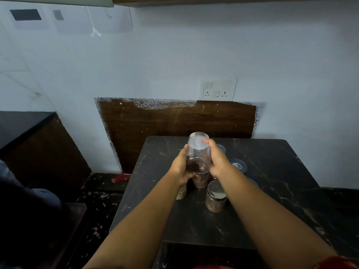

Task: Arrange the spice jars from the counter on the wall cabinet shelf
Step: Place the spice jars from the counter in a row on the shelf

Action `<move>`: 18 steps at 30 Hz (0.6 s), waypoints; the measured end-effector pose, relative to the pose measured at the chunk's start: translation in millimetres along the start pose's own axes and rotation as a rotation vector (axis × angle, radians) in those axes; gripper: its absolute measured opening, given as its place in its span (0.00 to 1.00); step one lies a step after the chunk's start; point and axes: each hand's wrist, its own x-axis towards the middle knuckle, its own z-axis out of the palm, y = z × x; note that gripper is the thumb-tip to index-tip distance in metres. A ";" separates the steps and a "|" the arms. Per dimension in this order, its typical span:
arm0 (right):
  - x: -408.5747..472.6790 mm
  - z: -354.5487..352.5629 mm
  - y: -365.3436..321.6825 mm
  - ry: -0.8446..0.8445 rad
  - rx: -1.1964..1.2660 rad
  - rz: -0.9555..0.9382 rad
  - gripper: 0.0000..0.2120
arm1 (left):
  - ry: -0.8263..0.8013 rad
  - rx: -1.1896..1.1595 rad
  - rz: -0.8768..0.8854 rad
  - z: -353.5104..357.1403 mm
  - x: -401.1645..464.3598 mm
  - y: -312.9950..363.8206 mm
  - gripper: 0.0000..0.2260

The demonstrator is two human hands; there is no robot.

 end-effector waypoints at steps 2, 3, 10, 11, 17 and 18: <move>5.9 6.9 -7.3 0.015 0.035 -0.019 0.23 | -0.027 0.050 0.040 1.3 2.6 10.9 0.24; 7.9 10.4 -11.4 0.023 0.054 -0.026 0.20 | -0.058 0.087 0.055 1.2 4.6 16.1 0.24; 25.8 54.3 -36.4 -0.091 0.050 -0.116 0.24 | -0.201 0.289 0.259 -5.4 28.7 78.1 0.39; 27.8 60.5 -41.1 -0.094 0.059 -0.126 0.22 | -0.200 0.334 0.288 -7.0 32.0 86.4 0.41; 44.9 99.4 -61.9 -0.063 0.061 -0.244 0.14 | -0.080 0.266 0.350 -23.2 67.3 131.5 0.32; 46.8 103.7 -64.6 -0.048 0.037 -0.271 0.14 | -0.080 0.244 0.373 -26.8 71.7 137.2 0.26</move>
